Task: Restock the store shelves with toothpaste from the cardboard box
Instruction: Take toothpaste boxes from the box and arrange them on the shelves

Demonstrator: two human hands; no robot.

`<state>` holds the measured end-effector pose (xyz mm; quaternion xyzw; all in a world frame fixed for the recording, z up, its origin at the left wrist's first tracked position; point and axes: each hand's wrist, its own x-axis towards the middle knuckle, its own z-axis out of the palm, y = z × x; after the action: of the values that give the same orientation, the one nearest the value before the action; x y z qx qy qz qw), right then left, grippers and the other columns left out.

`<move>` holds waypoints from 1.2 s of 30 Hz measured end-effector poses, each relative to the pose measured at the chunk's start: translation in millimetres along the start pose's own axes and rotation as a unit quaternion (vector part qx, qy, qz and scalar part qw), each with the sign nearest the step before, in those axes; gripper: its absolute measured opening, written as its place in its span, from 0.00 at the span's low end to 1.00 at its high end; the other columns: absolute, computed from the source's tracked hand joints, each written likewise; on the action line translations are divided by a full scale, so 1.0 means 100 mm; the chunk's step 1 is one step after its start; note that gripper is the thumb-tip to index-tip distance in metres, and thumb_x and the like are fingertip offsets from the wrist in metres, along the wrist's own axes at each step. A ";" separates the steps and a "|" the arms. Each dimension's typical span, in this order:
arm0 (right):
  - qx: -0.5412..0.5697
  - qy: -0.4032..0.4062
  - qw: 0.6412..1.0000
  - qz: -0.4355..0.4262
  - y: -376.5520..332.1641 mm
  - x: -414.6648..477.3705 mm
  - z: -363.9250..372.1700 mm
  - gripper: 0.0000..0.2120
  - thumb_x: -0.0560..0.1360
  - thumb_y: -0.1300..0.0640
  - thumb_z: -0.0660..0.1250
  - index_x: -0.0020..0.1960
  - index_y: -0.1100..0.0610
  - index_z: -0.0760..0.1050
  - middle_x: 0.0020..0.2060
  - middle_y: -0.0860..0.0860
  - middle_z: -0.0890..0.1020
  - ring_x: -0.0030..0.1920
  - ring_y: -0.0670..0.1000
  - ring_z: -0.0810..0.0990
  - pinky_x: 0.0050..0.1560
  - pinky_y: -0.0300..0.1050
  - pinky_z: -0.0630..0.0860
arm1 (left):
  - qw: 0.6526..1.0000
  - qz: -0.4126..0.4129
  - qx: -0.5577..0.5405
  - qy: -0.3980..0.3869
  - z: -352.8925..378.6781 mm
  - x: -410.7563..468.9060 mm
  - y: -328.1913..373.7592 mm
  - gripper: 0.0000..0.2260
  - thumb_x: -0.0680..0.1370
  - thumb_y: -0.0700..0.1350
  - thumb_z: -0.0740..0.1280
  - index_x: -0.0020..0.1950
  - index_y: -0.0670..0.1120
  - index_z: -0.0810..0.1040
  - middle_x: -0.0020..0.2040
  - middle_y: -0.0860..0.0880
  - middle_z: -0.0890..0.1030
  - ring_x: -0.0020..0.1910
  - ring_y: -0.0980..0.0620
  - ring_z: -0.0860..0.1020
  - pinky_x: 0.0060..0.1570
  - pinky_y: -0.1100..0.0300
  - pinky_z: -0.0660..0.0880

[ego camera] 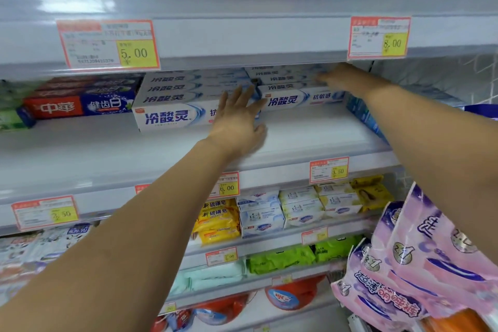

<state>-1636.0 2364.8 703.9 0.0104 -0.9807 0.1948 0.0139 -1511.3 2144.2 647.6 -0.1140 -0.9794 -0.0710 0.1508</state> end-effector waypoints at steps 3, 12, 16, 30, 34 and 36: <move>-0.006 0.012 1.000 0.024 -0.07 0.10 0.07 0.10 0.78 0.53 0.60 0.51 0.60 0.71 0.57 0.62 0.77 0.48 0.55 0.74 0.44 0.41 0.68 | 1.000 0.007 0.009 0.001 0.00 -0.01 -0.02 0.24 0.80 0.52 0.60 0.75 0.53 0.62 0.79 0.47 0.48 0.77 0.46 0.45 0.73 0.51 0.37; 0.068 0.070 0.991 0.094 -0.17 0.21 0.32 0.22 0.77 0.53 0.57 0.69 0.61 0.66 0.67 0.61 0.66 0.67 0.60 0.66 0.67 0.47 0.66 | 1.000 0.006 0.008 -0.002 -0.01 -0.01 -0.02 0.22 0.80 0.51 0.59 0.74 0.54 0.65 0.79 0.48 0.47 0.77 0.47 0.44 0.73 0.52 0.37; 0.042 0.122 0.986 0.102 -0.18 0.14 0.36 0.26 0.80 0.48 0.54 0.72 0.63 0.60 0.71 0.63 0.61 0.72 0.63 0.58 0.72 0.53 0.58 | 1.000 0.007 0.007 -0.005 -0.01 -0.02 -0.02 0.22 0.80 0.50 0.59 0.74 0.54 0.65 0.79 0.48 0.46 0.77 0.47 0.43 0.73 0.52 0.36; 0.208 0.239 0.921 -0.228 -0.09 -2.27 0.99 0.20 0.77 0.48 0.64 0.31 0.55 0.63 0.23 0.48 0.64 0.26 0.52 0.66 0.30 0.46 0.62 | 0.932 0.017 -0.337 0.133 0.28 -1.93 0.52 0.13 0.79 0.47 0.61 0.34 0.48 0.68 0.31 0.54 0.69 0.33 0.56 0.68 0.35 0.66 0.64; 0.161 0.063 0.969 -0.179 0.25 -2.89 1.90 0.24 0.76 0.47 0.66 0.30 0.51 0.57 0.21 0.48 0.61 0.24 0.51 0.63 0.28 0.47 0.61 | 0.934 -0.060 -0.353 -0.008 0.96 -2.64 0.38 0.20 0.78 0.54 0.59 0.32 0.43 0.68 0.30 0.48 0.72 0.31 0.50 0.72 0.35 0.52 0.70; 0.138 -0.029 0.982 -0.126 0.44 -3.15 2.39 0.22 0.76 0.47 0.67 0.32 0.54 0.60 0.23 0.49 0.64 0.26 0.52 0.65 0.29 0.47 0.61 | 0.927 -0.113 -0.349 -0.082 1.31 -2.96 0.29 0.21 0.76 0.59 0.58 0.33 0.44 0.70 0.32 0.48 0.74 0.32 0.49 0.75 0.35 0.52 0.72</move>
<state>-1327.5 2319.1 455.9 0.1416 -0.9351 0.3247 0.0079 -1266.1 2135.0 434.4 -0.0530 -0.9082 -0.4150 0.0122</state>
